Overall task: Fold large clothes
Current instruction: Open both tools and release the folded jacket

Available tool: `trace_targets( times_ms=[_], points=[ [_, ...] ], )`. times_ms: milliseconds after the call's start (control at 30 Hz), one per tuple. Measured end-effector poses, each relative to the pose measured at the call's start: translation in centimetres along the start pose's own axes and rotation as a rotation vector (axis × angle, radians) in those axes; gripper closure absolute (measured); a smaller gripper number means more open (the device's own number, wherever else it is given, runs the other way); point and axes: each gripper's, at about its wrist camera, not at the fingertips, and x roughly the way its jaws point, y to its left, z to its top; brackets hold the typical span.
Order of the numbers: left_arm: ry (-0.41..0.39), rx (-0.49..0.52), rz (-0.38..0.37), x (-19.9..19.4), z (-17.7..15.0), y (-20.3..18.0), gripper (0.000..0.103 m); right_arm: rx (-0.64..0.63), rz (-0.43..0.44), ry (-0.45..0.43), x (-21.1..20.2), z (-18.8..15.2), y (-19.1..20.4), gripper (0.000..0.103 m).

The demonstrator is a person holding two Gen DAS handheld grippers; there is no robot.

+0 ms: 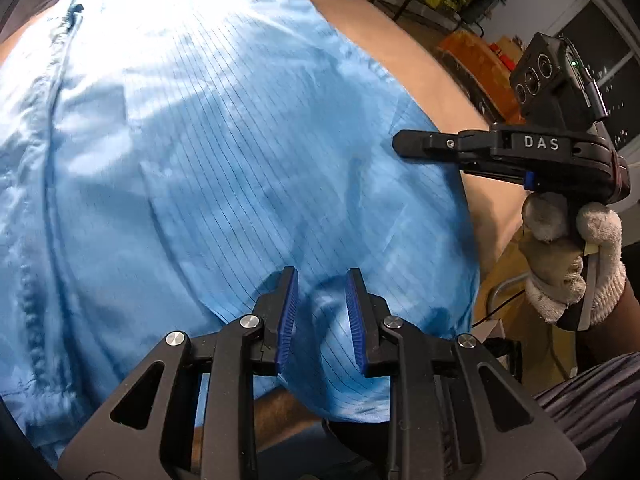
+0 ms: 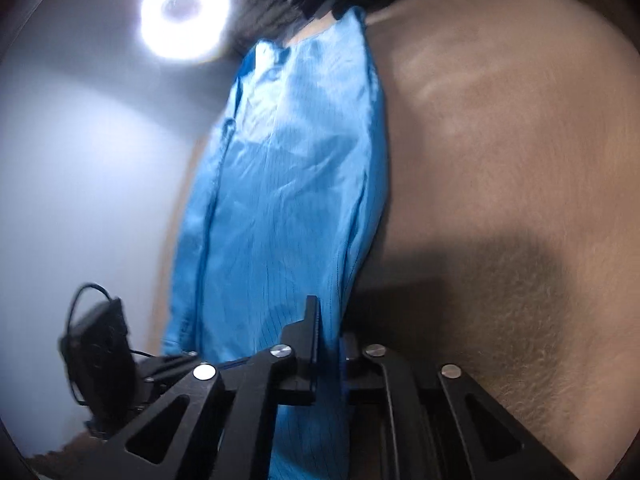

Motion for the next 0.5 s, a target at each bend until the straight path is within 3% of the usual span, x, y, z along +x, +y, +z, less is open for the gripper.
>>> trace_targets(
  times_ms=[233,367,500],
  points=[
    [-0.193,0.044,0.068,-9.3,0.1,1.2,0.080,-0.203,-0.181,0.081,-1.1,2.4,6.5,0.102],
    [-0.273,-0.019,0.094,-14.0,-0.6,4.6,0.080,-0.349,-0.303,0.127,-1.0,2.1,10.1,0.102],
    [-0.346,-0.122,0.135,-17.5,-2.2,10.2,0.080,-0.414,-0.349,0.091,-0.8,1.1,12.5,0.102]
  ],
)
